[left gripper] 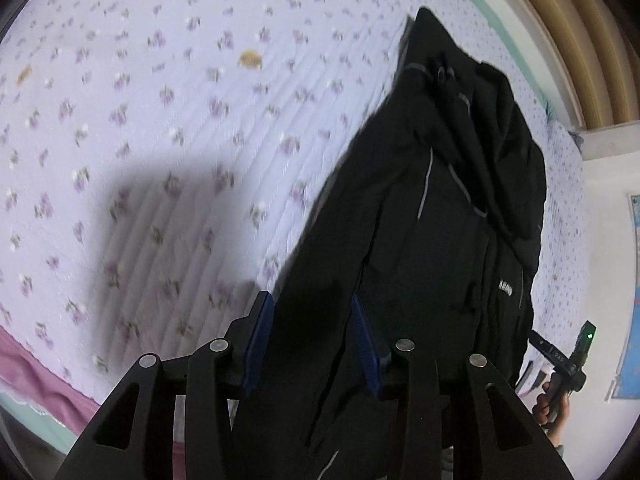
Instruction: Fold large clothes
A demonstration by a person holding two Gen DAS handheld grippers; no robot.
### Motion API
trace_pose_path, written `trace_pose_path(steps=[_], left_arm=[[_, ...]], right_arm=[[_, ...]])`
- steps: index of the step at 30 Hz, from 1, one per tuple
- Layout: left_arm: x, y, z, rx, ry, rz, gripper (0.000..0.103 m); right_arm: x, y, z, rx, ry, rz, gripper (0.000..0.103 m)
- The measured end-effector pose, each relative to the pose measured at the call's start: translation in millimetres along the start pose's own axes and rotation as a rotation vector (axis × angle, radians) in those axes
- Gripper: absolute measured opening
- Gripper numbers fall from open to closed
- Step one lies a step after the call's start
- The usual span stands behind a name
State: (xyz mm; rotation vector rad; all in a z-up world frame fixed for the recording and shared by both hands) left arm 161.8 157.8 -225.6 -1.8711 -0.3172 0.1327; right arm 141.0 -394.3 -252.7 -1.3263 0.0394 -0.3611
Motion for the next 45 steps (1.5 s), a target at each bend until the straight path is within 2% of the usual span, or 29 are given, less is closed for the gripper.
trace_pose_path(steps=[4, 12, 16, 18, 21, 23, 24, 26, 28, 30, 35, 41, 45], left_arm=[[-6.6, 7.3, -1.2, -0.045, 0.000, 0.029, 0.041], [-19.3, 15.7, 4.2, 0.006, 0.051, 0.093, 0.041], [-30.5, 16.8, 1.3, -0.011, 0.110, 0.110, 0.041], [-33.6, 16.2, -5.5, -0.040, 0.130, 0.112, 0.042], [-33.3, 6.2, -25.8, -0.220, 0.132, 0.125, 0.042], [-29.5, -5.1, -41.3, -0.360, 0.127, 0.111, 0.042], [-25.3, -9.4, -49.2, -0.459, 0.107, 0.103, 0.042], [-18.3, -8.6, -58.9, -0.561, 0.073, 0.103, 0.042], [-15.9, -0.9, -65.7, -0.540, 0.073, 0.109, 0.042], [-21.1, 10.3, -70.7, -0.464, 0.100, 0.133, 0.042], [-46.9, 18.7, -71.7, -0.331, 0.170, 0.177, 0.044], [-72.4, 17.4, -56.9, -0.262, 0.158, 0.215, 0.044], [-83.6, 22.8, -58.4, -0.218, 0.153, 0.227, 0.052]], right_arm=[[-19.8, -16.2, -21.1, -0.022, 0.010, -0.003, 0.070], [-63.4, -27.2, -63.3, -0.034, 0.073, 0.036, 0.070], [-85.5, -27.5, -75.2, -0.006, 0.113, 0.058, 0.068], [-100.2, -26.3, -79.2, 0.072, 0.128, 0.070, 0.041], [-107.0, -27.4, -65.5, 0.135, 0.091, 0.077, 0.034], [-105.1, -38.4, -52.0, 0.186, 0.052, 0.054, 0.034], [-102.3, -50.1, -42.2, 0.224, 0.026, 0.026, 0.034], [-94.1, -59.4, -31.5, 0.292, 0.010, -0.004, 0.034], [-87.2, -60.6, -27.0, 0.347, 0.021, -0.018, 0.034], [-87.1, -52.6, -28.8, 0.332, 0.035, 0.001, 0.034], [-111.1, -33.0, -39.1, 0.300, 0.094, 0.067, 0.037], [-147.2, -29.8, -54.5, 0.284, 0.120, 0.190, 0.042], [-168.3, -25.7, -50.2, 0.271, 0.104, 0.246, 0.047]])
Point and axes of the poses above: each gripper's, at about its wrist camera, not at the fingertips, and y roughly the way its jaws point, z to its left, x to its top, the point moved 3 cm from there along y, roughly the way its jaws point, and after that the axes turned 7 degrees about x, right-handed, at the moved point
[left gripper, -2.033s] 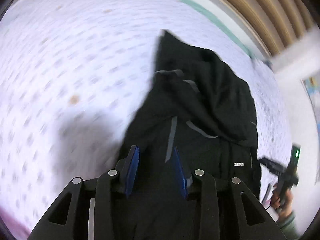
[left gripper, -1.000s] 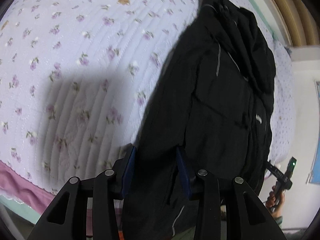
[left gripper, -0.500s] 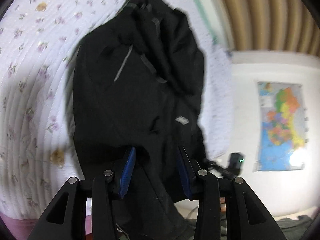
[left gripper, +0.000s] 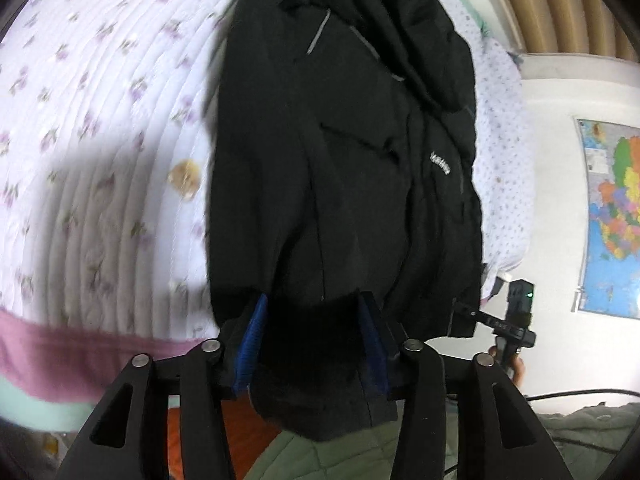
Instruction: Fold large clothes
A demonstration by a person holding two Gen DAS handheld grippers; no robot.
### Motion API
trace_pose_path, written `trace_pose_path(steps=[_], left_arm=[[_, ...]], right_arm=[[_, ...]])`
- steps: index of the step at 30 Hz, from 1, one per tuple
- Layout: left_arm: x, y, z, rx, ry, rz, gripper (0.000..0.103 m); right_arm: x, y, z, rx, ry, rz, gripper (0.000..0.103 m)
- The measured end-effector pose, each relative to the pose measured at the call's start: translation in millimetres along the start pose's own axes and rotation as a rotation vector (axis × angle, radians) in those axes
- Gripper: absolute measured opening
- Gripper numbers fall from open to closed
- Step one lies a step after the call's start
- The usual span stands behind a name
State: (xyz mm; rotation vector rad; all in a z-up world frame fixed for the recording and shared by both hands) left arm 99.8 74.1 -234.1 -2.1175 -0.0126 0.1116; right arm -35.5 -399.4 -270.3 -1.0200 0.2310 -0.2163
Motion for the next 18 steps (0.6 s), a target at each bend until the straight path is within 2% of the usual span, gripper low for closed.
trace_pose_path(steps=[3, 6, 7, 10, 12, 15, 18], left_arm=[[-1.8, 9.4, 7.0, 0.059, -0.024, 0.026, 0.054], [-0.3, 4.8, 12.5, 0.081, -0.028, 0.038, 0.054], [0.3, 1.9, 10.7, 0.068, -0.029, 0.034, 0.054], [-1.6, -20.7, 17.1, -0.122, -0.076, -0.013, 0.056], [0.0, -26.8, 23.7, -0.234, -0.129, -0.017, 0.070], [-0.2, -21.6, 33.4, -0.160, -0.153, -0.009, 0.069], [-4.2, -13.8, 44.8, -0.204, -0.210, 0.005, 0.069]], right_arm=[[0.2, 3.0, 3.4, -0.004, -0.007, 0.006, 0.048], [5.3, 15.0, 15.2, -0.021, -0.005, 0.021, 0.047], [5.2, 16.5, 19.4, -0.034, -0.018, 0.028, 0.047], [3.0, 16.0, 27.4, -0.060, -0.067, 0.033, 0.047], [3.3, 13.4, 23.0, -0.041, -0.054, 0.038, 0.047], [5.3, 8.5, 16.0, 0.003, -0.030, 0.043, 0.048], [4.4, 2.4, 15.1, 0.042, -0.017, 0.028, 0.048]])
Point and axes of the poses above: each gripper's, at about its wrist camera, not at the fingertips, and y roughly the way its jaws point, z to its left, x to its top, the point moved 3 cm from there along y, roughly the way its jaws point, and after that the axes turned 7 degrees about x, right-handed, at the moved point
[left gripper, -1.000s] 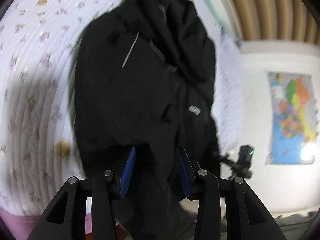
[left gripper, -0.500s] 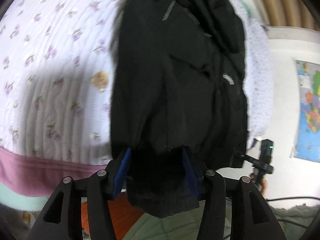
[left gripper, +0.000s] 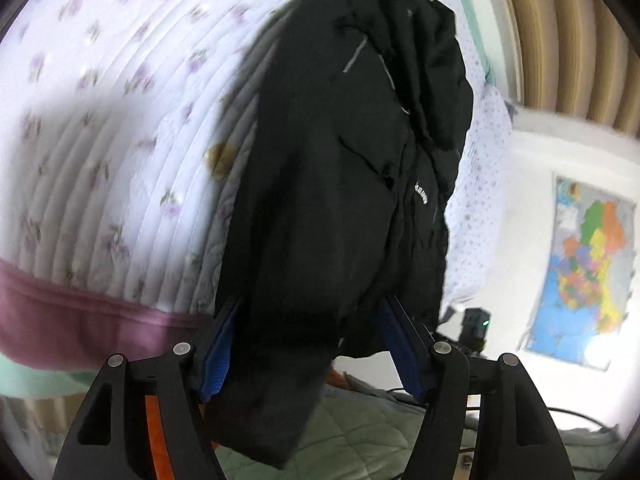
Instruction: Fold large clothes
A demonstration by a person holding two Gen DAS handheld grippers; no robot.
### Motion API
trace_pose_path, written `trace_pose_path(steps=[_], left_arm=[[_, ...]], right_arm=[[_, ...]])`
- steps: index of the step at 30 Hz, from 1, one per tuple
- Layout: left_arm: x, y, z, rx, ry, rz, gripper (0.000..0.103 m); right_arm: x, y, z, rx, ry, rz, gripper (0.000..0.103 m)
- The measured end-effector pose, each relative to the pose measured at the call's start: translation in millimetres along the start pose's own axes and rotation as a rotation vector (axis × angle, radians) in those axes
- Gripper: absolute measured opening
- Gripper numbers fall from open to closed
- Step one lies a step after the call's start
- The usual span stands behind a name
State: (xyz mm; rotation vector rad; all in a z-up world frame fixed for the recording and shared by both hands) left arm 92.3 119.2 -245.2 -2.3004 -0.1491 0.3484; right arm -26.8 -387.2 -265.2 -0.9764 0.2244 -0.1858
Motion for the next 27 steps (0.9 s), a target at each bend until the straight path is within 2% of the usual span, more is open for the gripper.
trace_pose_path(steps=[1, 3, 4, 5, 6, 8, 10, 11, 14, 18, 21, 24, 27], left_arm=[[0.2, 0.8, 3.9, -0.001, -0.017, -0.010, 0.069], [2.4, 5.2, 9.3, 0.081, -0.031, -0.023, 0.068], [2.7, 9.7, 14.0, 0.172, -0.023, -0.009, 0.059], [2.5, 15.6, 14.6, 0.246, -0.003, 0.009, 0.027], [1.8, 21.8, 11.6, 0.308, 0.028, 0.029, 0.014], [3.2, 16.2, -2.2, 0.310, 0.057, -0.004, 0.011], [7.9, 2.2, -23.9, 0.224, 0.073, -0.074, 0.011], [13.4, -8.8, -37.4, 0.137, 0.069, -0.110, 0.011], [38.7, -29.4, -70.0, -0.042, 0.055, -0.182, 0.011], [77.1, -53.7, -107.3, -0.219, 0.041, -0.280, 0.011], [100.6, -67.3, -124.6, -0.258, 0.027, -0.345, 0.012], [124.4, -85.8, -135.2, -0.333, 0.017, -0.406, 0.012], [147.7, -97.7, -152.8, -0.342, 0.023, -0.436, 0.012]], right_arm=[[-0.4, -1.3, -0.9, 0.007, 0.005, -0.005, 0.048], [-0.4, -0.6, -5.4, 0.005, 0.017, -0.008, 0.048], [-0.2, 1.8, -7.4, -0.009, 0.022, -0.003, 0.048], [0.1, 3.5, -9.7, -0.028, 0.023, 0.003, 0.045], [0.5, 6.5, -8.7, -0.061, 0.015, 0.007, 0.030], [1.8, 4.6, -1.3, -0.080, -0.004, -0.014, 0.017], [6.4, -11.7, 9.6, -0.065, -0.021, -0.075, 0.014], [11.2, -24.4, 16.8, -0.036, -0.030, -0.115, 0.014], [31.0, -55.2, 34.4, 0.052, -0.038, -0.196, 0.014], [72.9, -102.3, 54.5, 0.141, -0.074, -0.305, 0.014], [98.4, -130.8, 59.5, 0.188, -0.060, -0.394, 0.014], [121.1, -148.7, 68.7, 0.219, -0.034, -0.494, 0.014], [150.9, -168.6, 70.9, 0.270, -0.013, -0.574, 0.014]])
Point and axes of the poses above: each gripper's, at about its wrist camera, not at the fingertips, and y roughly the way its jaws point, z to its left, x to its top, the point moved 3 cm from there along y, roughly the way its jaws point, and after that the axes turned 7 degrees about x, right-handed, at the moved point
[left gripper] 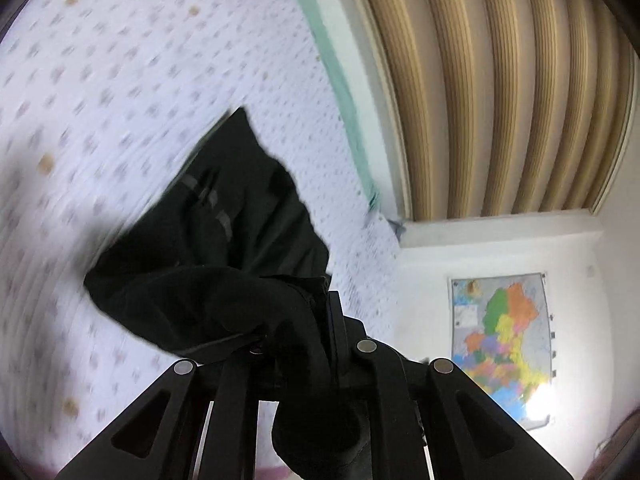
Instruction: Fold large clothes
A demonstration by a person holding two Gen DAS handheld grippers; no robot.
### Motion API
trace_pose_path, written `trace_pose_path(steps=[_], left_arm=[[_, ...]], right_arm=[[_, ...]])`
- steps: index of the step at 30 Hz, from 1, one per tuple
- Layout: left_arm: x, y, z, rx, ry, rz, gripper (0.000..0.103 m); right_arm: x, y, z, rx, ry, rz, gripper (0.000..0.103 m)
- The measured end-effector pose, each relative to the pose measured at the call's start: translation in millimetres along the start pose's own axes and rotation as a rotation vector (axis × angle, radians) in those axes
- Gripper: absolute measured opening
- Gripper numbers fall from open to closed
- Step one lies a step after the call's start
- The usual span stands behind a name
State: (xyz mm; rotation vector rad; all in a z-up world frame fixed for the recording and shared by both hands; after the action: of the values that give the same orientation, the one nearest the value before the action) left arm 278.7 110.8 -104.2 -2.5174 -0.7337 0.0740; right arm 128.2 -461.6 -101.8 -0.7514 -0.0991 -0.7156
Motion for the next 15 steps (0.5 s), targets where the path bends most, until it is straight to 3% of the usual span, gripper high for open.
trace_pose_path(steps=[4, 9, 15], left_arm=[[37.0, 8.6, -26.9, 0.033, 0.049, -0.016, 0.013], [87.5, 53.2, -46.4, 0.112, 0.071, -0.050, 0.013], [141.9, 129.3, -18.2, 0.277, 0.036, -0.030, 0.013]], right_arm=[[50.3, 14.8, 12.8, -0.017, -0.028, -0.040, 0.014], [119.9, 53.7, 10.1, -0.040, -0.012, -0.064, 0.015], [176.6, 135.4, -22.6, -0.136, 0.032, -0.016, 0.015]])
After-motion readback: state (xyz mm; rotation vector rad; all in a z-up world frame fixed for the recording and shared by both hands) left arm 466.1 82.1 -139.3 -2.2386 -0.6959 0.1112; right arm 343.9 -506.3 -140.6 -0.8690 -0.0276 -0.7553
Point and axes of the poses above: each gripper's, at about its wrist camera, not at the fingertips, and y roughly the way its jaws point, z to its left, x to its top, the point moved 3 cm from there along y, roughly the way its jaws point, and after that the axes turned 7 degrees about x, right-handed, at the moved point
